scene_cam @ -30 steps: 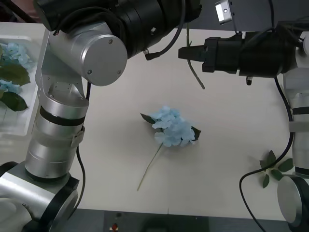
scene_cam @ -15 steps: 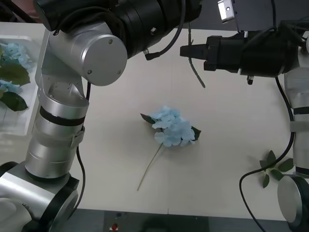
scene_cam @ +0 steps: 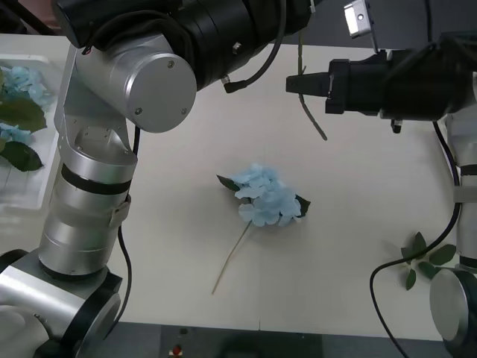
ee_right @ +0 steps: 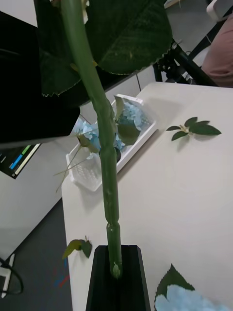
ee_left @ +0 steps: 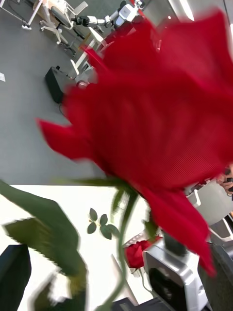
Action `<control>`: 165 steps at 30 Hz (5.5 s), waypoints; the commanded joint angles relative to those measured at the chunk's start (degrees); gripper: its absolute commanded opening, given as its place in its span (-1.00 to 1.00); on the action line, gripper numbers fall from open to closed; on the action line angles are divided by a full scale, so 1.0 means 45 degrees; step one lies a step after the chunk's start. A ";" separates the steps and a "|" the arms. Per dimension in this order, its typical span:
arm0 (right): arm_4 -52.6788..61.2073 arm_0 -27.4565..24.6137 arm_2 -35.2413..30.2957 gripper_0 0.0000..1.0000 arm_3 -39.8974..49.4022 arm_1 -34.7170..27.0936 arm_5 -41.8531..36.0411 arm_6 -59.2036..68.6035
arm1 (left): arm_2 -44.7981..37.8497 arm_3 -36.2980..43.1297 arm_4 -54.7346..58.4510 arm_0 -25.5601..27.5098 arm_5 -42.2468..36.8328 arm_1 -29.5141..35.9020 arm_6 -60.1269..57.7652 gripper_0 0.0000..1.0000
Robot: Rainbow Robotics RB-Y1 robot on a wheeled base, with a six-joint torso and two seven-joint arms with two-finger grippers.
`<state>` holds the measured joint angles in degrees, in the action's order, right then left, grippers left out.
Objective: Put the red flowers into the right box and the blue flowers into the left box
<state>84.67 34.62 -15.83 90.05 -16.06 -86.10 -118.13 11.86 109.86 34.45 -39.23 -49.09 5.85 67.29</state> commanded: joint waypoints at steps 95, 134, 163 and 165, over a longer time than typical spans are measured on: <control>-0.1082 -0.3514 -0.3923 1.00 0.1239 -0.5396 -0.2331 -0.2186 | 0.7325 -0.1171 -0.1816 0.1960 -0.2587 0.5536 0.2214 -1.00; 0.0441 -0.0467 -0.3025 1.00 -0.1945 -0.4009 -0.5222 -0.8193 | -1.0312 -0.4550 0.1992 0.7721 -0.2821 0.9950 0.7936 -1.00; 0.0148 -0.0311 -0.3005 1.00 -0.1945 -0.4009 -0.5222 -0.8193 | -0.7499 -1.1425 -0.0761 0.1881 0.0147 1.0009 0.8835 -1.00; 0.0148 -0.0311 -0.3005 1.00 -0.1945 -0.4009 -0.5222 -0.8193 | -0.7128 -1.1425 -0.0664 0.1881 0.0304 1.0009 0.8757 -1.00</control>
<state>85.13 31.62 -29.27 80.00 -32.84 -109.80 -153.79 -21.38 57.58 30.75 -29.70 -48.90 49.70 104.94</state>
